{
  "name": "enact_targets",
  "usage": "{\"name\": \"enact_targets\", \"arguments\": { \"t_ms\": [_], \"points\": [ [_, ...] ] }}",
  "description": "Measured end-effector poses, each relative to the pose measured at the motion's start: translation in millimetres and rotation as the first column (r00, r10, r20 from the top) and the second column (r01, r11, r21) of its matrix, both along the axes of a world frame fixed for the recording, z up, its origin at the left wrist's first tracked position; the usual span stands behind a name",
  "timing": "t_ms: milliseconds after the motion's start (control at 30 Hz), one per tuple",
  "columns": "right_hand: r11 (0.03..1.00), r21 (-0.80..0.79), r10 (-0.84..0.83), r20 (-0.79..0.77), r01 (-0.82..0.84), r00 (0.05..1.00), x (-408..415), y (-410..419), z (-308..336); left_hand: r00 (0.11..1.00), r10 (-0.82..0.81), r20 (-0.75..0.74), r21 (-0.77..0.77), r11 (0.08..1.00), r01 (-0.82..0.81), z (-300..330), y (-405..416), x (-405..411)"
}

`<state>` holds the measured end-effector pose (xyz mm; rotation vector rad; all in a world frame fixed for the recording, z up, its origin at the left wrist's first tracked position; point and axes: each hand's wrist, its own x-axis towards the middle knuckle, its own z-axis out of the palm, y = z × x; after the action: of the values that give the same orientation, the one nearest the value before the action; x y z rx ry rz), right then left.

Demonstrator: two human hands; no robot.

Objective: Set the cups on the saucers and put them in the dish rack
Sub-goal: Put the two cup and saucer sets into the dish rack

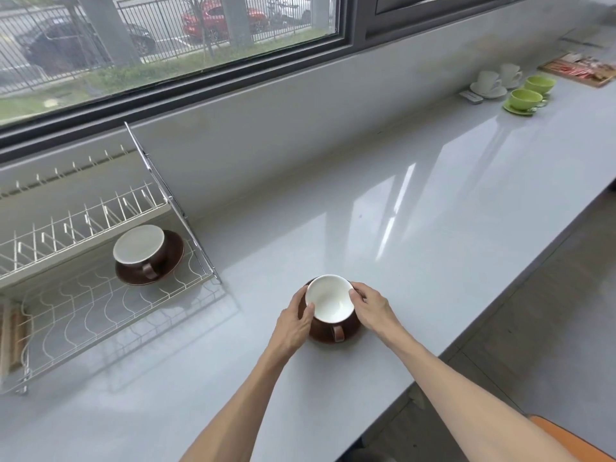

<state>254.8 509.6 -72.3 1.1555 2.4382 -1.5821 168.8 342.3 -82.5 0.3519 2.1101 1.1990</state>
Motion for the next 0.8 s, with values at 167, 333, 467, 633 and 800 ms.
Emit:
{"name": "enact_targets", "arguments": {
  "t_ms": [167, 333, 467, 633, 800],
  "points": [
    [1.0, 0.012, 0.01, -0.005, -0.01, 1.0, -7.1, -8.7, 7.7, 1.0, 0.031, -0.002, 0.026, 0.999, -0.031, 4.8, -9.4, -3.7],
    [0.998, 0.029, 0.056, -0.018, -0.056, 0.998, -23.7, -25.5, 18.9, 0.996, 0.083, 0.015, 0.033, 0.996, -0.083, 10.2, -30.1, -15.4],
    [0.994, 0.04, 0.103, -0.027, -0.102, 0.994, -39.3, -45.1, 25.8, 0.99, 0.135, 0.025, 0.045, 0.99, -0.136, 18.2, -53.4, -24.5],
    [0.986, 0.034, 0.166, -0.039, -0.165, 0.985, -64.8, -79.3, 34.6, 0.97, 0.24, 0.029, 0.001, 0.971, -0.24, 29.6, -92.3, -40.0],
    [0.97, 0.037, 0.243, -0.04, -0.242, 0.969, -89.4, -121.3, 38.2, 0.937, 0.347, 0.046, -0.026, 0.938, -0.346, 42.7, -136.0, -49.6]
  ]
}}
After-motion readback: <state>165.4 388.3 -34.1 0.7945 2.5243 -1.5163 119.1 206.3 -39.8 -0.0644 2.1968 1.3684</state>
